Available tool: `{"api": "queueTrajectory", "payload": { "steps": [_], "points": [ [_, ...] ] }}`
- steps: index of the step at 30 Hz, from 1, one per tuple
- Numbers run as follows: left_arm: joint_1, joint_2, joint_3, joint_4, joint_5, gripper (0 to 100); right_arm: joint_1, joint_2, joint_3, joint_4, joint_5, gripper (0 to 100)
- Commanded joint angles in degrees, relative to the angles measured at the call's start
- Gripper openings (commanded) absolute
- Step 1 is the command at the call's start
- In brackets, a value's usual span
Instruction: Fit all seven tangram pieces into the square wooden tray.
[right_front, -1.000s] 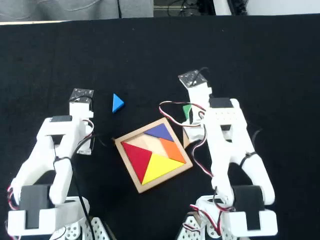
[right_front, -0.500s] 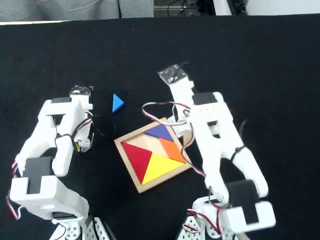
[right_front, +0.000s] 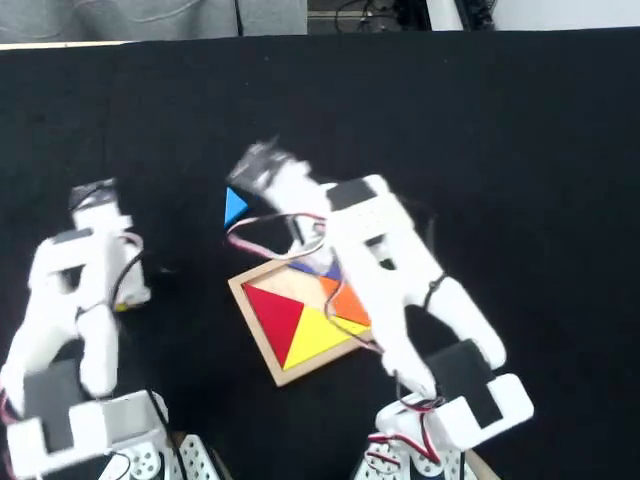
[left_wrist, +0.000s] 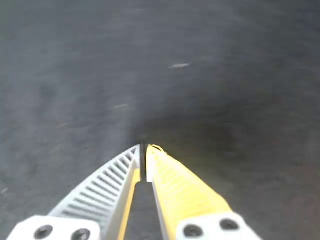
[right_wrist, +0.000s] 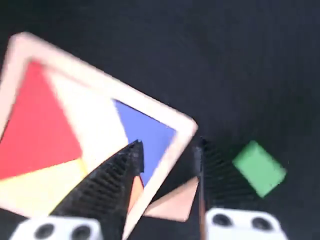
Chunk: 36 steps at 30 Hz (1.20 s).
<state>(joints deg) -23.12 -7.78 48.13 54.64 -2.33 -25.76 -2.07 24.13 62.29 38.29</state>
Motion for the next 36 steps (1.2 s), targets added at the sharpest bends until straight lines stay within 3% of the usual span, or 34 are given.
{"api": "queueTrajectory", "payload": {
  "steps": [1, 6, 10, 15, 20, 27, 31, 36],
  "points": [
    [-8.04, -12.75, 8.31, -5.19, 0.26, 3, -5.71, -0.31, -4.26, -0.79, 7.03, 21.5],
    [-18.33, -17.23, 11.82, -5.63, -4.75, 3, -11.6, 4.88, -7.16, -0.44, 8.35, 21.5],
    [-22.81, -17.23, 11.91, -5.54, -5.01, 3, -13.54, 13.23, -12.26, 0.09, 8.44, 21.5],
    [-22.99, -17.23, 11.91, -5.63, -5.01, 3, -11.87, 21.93, -20.79, 7.74, 13.36, 21.5],
    [-22.37, -17.23, 11.91, -5.71, -5.01, 3, -8.35, 26.33, -26.59, 8.44, 13.63, 21.2],
    [-21.67, -17.23, 12.0, -5.71, -5.01, 3, -8.18, 30.64, -29.32, 6.07, 13.45, 0.8],
    [-21.67, -17.23, 12.0, -5.71, -5.01, 3, -8.18, 30.99, -29.32, 6.86, 13.45, 4.7],
    [-21.67, -17.23, 12.0, -5.71, -5.01, 3, -7.91, 31.25, -29.58, 3.6, 13.01, 2.7]
  ]
}}
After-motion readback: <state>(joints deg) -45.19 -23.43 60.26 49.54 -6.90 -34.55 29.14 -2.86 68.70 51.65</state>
